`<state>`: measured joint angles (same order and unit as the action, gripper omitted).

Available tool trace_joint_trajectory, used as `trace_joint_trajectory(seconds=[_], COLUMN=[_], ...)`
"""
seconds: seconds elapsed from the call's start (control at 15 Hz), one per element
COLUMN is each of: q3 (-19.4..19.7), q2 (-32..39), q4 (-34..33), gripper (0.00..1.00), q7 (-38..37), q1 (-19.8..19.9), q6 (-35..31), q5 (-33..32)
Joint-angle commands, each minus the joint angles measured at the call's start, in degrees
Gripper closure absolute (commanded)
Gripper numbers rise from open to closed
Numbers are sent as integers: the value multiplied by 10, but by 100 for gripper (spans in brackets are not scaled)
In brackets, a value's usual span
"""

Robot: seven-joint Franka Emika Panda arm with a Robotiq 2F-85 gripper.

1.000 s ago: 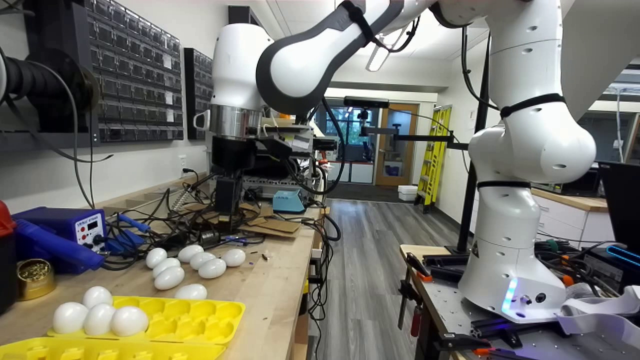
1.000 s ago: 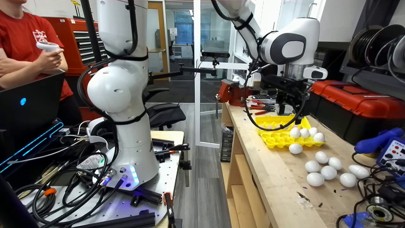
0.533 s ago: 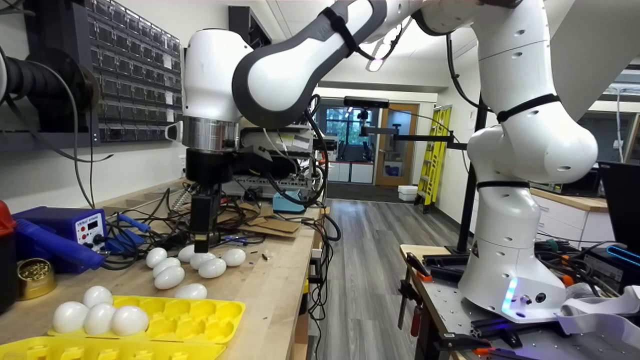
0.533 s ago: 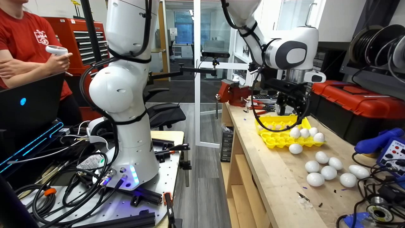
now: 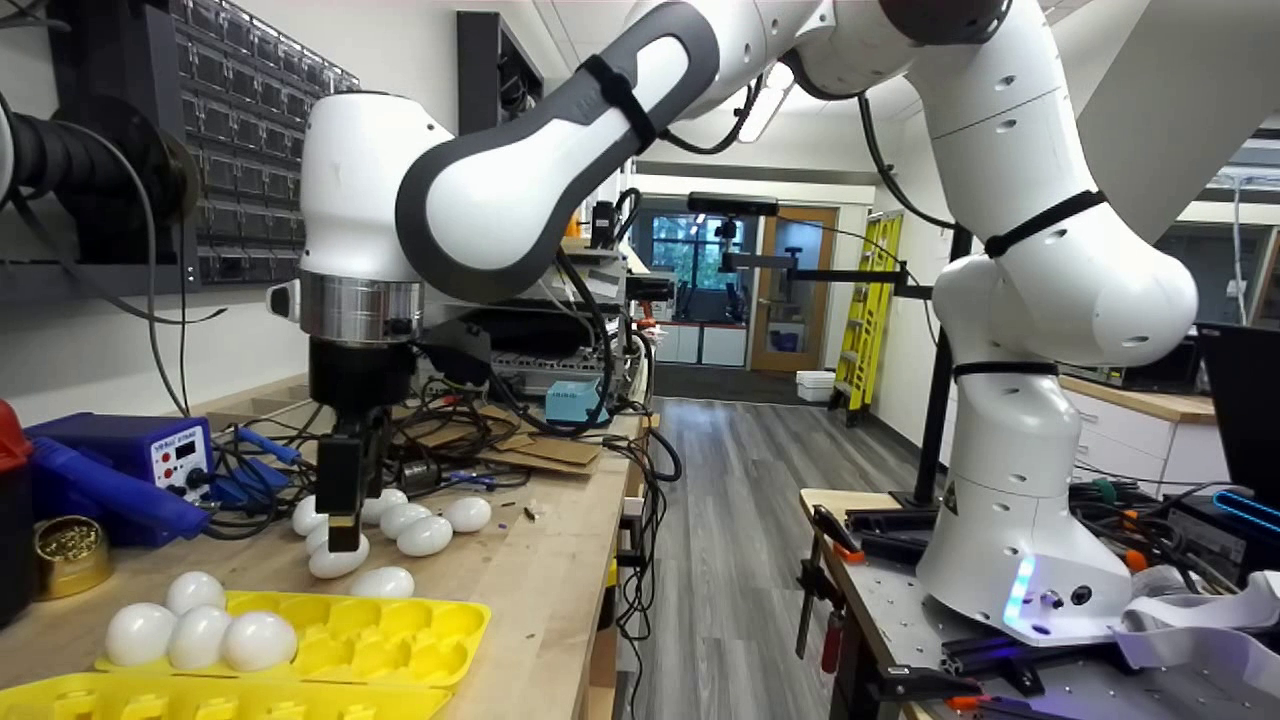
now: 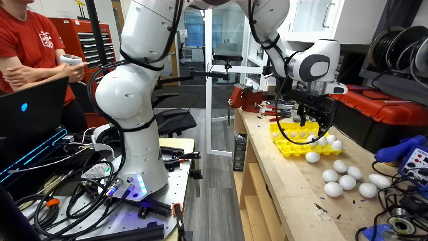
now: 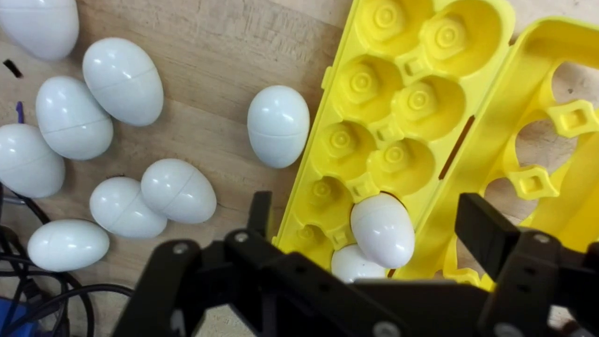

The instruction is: Take one egg from the carton and put it on the table

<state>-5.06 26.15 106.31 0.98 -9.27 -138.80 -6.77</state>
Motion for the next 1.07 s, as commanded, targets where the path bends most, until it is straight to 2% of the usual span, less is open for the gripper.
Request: trace_joint_trajectory(seconds=[0.0, 1.0], q3=[2, -9], q2=[40, 151], q4=[-56, -187], gripper=[0, 0], q7=[-3, 2], q1=[-10, -20], q6=[19, 52], q5=[-9, 8])
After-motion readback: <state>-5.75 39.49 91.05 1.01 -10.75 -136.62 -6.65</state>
